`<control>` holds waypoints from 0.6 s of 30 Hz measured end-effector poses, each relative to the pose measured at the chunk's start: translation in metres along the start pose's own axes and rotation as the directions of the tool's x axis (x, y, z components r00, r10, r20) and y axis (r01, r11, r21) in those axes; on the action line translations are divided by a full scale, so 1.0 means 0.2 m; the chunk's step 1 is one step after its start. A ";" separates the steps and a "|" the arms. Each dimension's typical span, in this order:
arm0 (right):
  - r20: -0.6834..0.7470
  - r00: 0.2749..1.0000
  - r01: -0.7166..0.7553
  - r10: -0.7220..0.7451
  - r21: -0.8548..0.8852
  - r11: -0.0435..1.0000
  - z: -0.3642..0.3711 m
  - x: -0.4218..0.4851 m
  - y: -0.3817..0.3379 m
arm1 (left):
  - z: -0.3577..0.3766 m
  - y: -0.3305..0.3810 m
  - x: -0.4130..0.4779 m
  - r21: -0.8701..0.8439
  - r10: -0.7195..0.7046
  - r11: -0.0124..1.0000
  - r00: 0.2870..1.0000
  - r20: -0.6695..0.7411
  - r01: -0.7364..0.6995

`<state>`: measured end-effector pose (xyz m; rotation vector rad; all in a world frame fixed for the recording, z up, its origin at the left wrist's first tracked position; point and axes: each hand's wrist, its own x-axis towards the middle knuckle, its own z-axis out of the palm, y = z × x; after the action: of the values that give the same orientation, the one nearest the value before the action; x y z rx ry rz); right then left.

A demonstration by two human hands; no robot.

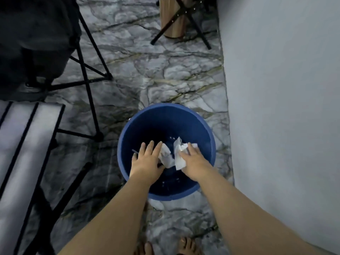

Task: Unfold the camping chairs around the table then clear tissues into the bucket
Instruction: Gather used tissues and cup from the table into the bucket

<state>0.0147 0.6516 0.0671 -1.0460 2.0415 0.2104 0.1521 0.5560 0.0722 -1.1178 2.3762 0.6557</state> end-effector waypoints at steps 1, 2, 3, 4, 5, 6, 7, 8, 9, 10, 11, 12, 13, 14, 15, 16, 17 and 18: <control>-0.011 1.000 0.007 -0.007 0.030 1.000 -0.01 -0.01 -0.01 | -0.01 -0.01 -0.01 0.000 -0.001 1.000 1.000 -0.023 0.001; -0.029 1.000 0.012 -0.011 0.037 0.999 -0.02 -0.03 -0.02 | -0.03 -0.02 -0.02 0.002 -0.005 1.000 0.999 -0.046 0.005; -0.050 0.999 0.009 -0.008 0.024 1.000 -0.05 -0.07 -0.03 | -0.06 -0.02 -0.05 0.013 -0.009 1.000 0.998 -0.066 0.010; -0.073 0.997 0.005 -0.004 0.009 1.000 -0.09 -0.11 -0.05 | -0.11 -0.02 -0.08 0.030 -0.012 0.999 0.996 -0.084 0.014; -0.100 0.995 0.002 -0.001 0.004 1.000 -0.13 -0.16 -0.08 | -0.17 -0.02 -0.12 0.051 -0.012 0.999 0.995 -0.103 0.017; -0.120 0.993 0.003 -0.001 0.012 1.000 -0.19 -0.21 -0.11 | -0.24 -0.02 -0.17 0.066 -0.013 0.998 0.992 -0.125 0.022; -0.134 0.991 0.010 -0.006 0.024 1.000 -0.26 -0.26 -0.15 | -0.32 -0.03 -0.22 0.070 -0.018 0.997 0.988 -0.153 0.029; -0.140 0.990 0.023 -0.019 0.030 0.999 -0.33 -0.32 -0.20 | -0.41 -0.03 -0.28 0.066 -0.023 0.997 0.982 -0.189 0.036; -0.142 0.989 0.049 -0.044 0.029 0.998 -0.41 -0.38 -0.25 | -0.51 -0.04 -0.34 0.054 -0.031 0.998 0.974 -0.226 0.044; -0.144 0.986 0.086 -0.082 0.023 0.996 -0.50 -0.44 -0.31 | -0.61 -0.06 -0.41 0.035 -0.044 0.998 0.963 -0.264 0.055; -0.146 0.981 0.133 -0.130 0.011 0.991 -0.58 -0.51 -0.38 | -0.70 -0.08 -0.49 0.010 -0.064 0.998 0.952 -0.299 0.070; -0.146 0.972 0.184 -0.183 -0.007 0.983 -0.66 -0.58 -0.46 | -0.80 -0.10 -0.57 -0.012 -0.087 0.996 0.940 -0.329 0.088; -0.143 0.961 0.232 -0.234 -0.034 0.972 -0.73 -0.64 -0.54 | -0.88 -0.14 -0.66 -0.032 -0.118 0.993 0.928 -0.354 0.114; -0.140 0.949 0.274 -0.281 -0.069 0.959 -0.81 -0.71 -0.62 | -0.96 -0.18 -0.75 -0.051 -0.154 0.988 0.916 -0.371 0.145; -0.137 0.937 0.309 -0.323 -0.110 0.945 -0.87 -0.76 -0.71 | -1.04 -0.24 -0.84 -0.072 -0.196 0.981 0.905 -0.378 0.182; -0.132 0.924 0.340 -0.359 -0.147 0.929 -0.93 -0.81 -0.81 | -1.10 -0.30 -0.93 -0.093 -0.238 0.971 0.893 -0.383 0.220; -0.128 0.910 0.370 -0.395 -0.181 0.911 -0.97 -0.86 -0.91 | -1.16 -0.37 -1.01 -0.110 -0.278 0.960 0.877 -0.392 0.256; -0.120 0.894 0.402 -0.433 -0.216 0.890 -1.01 -0.89 -1.02 | -1.21 -0.45 -1.08 -0.129 -0.317 0.948 0.858 -0.405 0.290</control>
<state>0.1043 0.5336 0.3696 -1.6429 1.9069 0.0906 0.3063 0.4933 0.3651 -1.7730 2.4432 0.4098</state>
